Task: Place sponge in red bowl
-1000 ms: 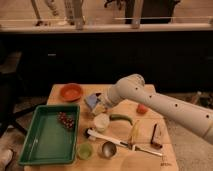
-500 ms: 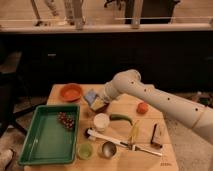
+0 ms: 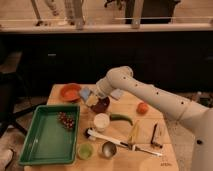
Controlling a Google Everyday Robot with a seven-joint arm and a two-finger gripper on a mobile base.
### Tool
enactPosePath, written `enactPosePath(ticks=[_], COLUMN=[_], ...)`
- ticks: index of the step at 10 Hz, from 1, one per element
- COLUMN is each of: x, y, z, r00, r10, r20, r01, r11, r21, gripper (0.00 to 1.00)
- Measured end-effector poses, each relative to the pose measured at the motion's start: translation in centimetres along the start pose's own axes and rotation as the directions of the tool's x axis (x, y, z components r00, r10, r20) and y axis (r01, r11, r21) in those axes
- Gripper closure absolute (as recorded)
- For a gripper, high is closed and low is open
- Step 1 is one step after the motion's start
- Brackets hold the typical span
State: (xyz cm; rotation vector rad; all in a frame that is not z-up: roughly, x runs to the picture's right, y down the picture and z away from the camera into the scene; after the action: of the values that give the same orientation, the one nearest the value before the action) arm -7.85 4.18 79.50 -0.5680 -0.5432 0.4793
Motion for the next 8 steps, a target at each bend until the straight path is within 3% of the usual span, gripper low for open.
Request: enactPosePath(ticks=[5,8], x=[0.1,-0.3], y=[-0.1,-2.4], z=[0.0,0.5], r00=[1.0,1.0], r10=[0.002,-0.018], r20=[0.001,0.001], r01=[-0.002,0.018], r11=[1.0,1.0], r21=[0.002,0.009], gripper=[1.0,1.0])
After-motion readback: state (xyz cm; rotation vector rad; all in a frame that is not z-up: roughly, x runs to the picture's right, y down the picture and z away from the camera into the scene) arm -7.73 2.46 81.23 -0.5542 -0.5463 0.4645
